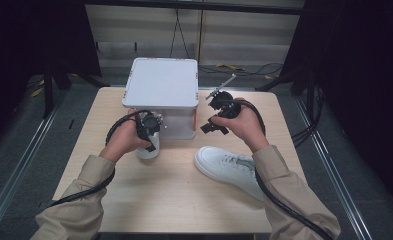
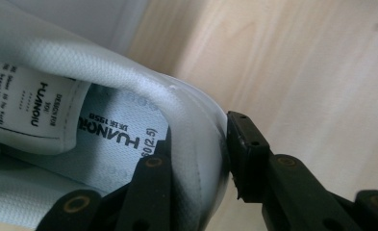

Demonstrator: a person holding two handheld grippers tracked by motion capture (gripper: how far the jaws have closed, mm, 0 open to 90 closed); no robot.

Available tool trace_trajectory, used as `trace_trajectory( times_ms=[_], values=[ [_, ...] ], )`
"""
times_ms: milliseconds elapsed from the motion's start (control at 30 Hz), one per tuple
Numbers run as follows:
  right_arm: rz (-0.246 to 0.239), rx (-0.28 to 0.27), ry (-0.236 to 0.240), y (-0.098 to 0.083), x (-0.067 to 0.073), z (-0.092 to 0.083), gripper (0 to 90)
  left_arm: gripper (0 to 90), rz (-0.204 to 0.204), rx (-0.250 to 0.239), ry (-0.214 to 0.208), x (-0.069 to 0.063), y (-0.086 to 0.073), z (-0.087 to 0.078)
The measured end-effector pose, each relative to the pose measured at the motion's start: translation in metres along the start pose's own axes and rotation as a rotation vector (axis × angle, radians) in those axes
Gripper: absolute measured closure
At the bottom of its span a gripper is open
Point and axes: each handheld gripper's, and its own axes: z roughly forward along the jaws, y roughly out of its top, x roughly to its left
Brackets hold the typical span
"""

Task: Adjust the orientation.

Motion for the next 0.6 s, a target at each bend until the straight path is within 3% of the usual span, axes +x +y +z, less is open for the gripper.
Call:
trace_trajectory(
  times_ms=[133, 233, 467, 600],
  values=[
    [0.014, -0.011, 0.000, 0.011, -0.004, 0.001, 64.2, 72.4, 0.006, -0.002, -0.011, -0.001, -0.002, 0.006],
    [0.072, -0.033, 0.017, 0.020, -0.007, 0.002, 68.8, 72.4, -0.015, 0.006, -0.011, 0.001, -0.005, 0.005],
    [0.060, -0.044, -0.023, 0.047, -0.009, 0.005, 75.7, 72.0, -0.034, 0.022, -0.014, 0.008, -0.010, 0.003],
    [0.063, -0.065, -0.028, 0.060, -0.009, 0.007, 77.9, 70.4, -0.011, 0.003, 0.004, 0.005, -0.011, 0.002]
  ],
)
